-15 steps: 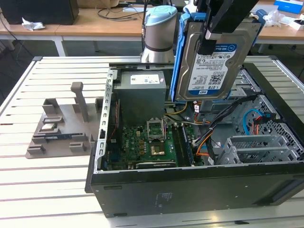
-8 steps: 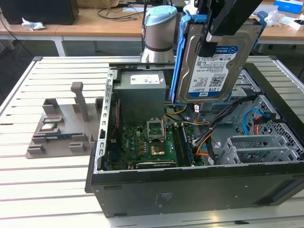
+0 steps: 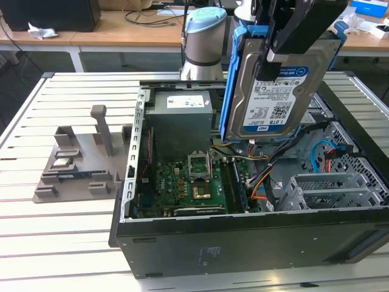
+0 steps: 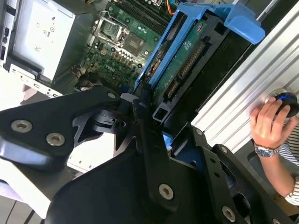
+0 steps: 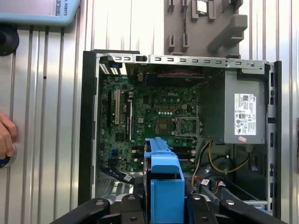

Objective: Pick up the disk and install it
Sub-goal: 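Pick up the disk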

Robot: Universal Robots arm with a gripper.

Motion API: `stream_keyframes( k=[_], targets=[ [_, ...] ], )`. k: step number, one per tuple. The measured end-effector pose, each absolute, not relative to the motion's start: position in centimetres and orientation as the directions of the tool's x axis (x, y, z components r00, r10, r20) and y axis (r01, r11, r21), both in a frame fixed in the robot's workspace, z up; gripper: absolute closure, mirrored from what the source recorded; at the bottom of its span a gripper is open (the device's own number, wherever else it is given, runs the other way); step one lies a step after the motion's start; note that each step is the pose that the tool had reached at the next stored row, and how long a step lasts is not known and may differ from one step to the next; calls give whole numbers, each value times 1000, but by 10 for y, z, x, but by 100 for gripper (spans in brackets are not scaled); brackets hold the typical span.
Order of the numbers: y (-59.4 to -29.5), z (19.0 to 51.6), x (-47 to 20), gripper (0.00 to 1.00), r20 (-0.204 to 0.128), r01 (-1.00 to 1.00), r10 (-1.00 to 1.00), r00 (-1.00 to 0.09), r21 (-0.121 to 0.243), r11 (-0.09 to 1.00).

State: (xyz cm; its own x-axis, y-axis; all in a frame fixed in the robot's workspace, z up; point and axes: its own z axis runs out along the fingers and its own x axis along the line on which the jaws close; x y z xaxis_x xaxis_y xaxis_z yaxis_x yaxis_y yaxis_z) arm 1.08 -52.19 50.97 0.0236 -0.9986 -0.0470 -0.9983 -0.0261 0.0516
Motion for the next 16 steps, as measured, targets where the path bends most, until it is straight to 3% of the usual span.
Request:
stream_keyframes(
  k=[16],
  targets=[
    [-549,507,25,64,-48,-998,-999,24,53,-26]
  ],
)
